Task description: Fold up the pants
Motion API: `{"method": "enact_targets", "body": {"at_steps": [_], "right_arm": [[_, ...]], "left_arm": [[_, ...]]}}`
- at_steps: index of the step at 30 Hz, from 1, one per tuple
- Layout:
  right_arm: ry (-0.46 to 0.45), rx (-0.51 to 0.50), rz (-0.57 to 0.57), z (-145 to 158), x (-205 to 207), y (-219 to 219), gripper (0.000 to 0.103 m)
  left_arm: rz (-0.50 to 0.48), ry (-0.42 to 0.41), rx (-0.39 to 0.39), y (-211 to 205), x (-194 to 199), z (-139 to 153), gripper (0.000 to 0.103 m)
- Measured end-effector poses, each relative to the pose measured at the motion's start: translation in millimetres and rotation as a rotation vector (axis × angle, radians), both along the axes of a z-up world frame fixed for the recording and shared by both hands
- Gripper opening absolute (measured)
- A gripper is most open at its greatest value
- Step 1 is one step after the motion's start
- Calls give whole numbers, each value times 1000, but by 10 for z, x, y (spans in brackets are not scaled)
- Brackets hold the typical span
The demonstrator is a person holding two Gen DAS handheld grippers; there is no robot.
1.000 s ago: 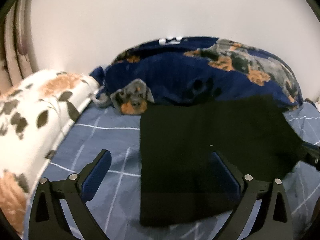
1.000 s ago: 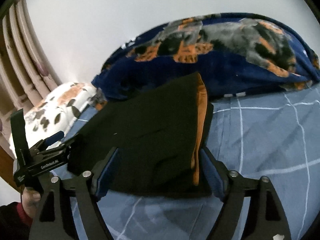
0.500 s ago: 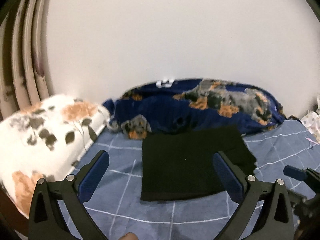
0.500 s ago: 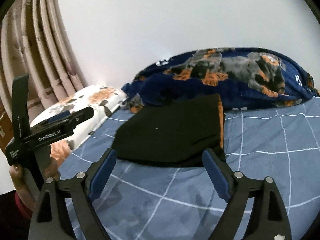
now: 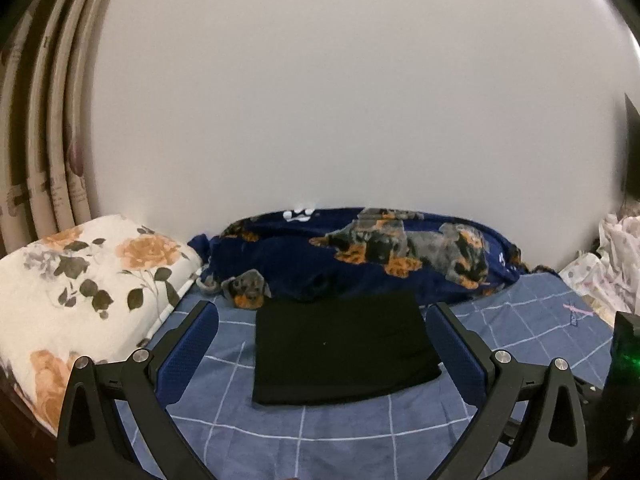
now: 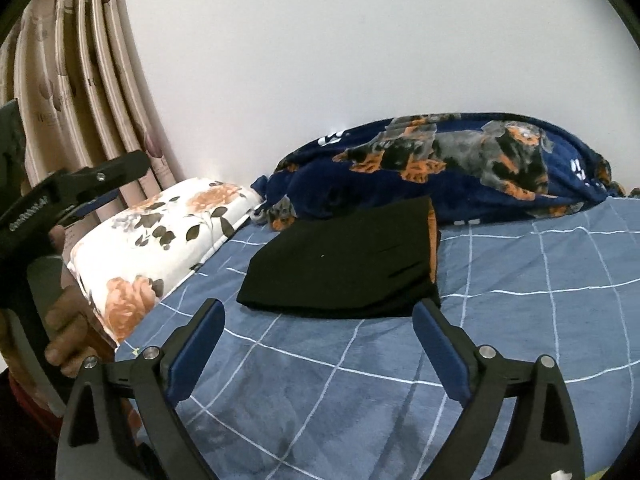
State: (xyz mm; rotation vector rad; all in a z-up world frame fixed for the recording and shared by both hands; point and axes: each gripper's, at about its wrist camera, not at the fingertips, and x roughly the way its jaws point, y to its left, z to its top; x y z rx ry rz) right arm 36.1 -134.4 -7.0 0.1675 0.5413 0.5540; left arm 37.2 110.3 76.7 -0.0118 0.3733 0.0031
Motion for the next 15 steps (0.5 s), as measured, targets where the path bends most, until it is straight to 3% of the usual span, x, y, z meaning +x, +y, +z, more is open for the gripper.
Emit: {"method": "enact_targets", "body": {"at_steps": [7, 11, 15], "right_arm": [[-3, -10, 5, 39, -65, 19, 95], [2, -13, 7, 34, -86, 38, 96], [12, -19, 9, 8, -107, 60, 97]], "left_arm": [[-56, 48, -12, -83, -62, -36, 103], [-82, 114, -37, -74, -24, -142, 103], [-48, 137, -11, -99, -23, -297, 103]]}}
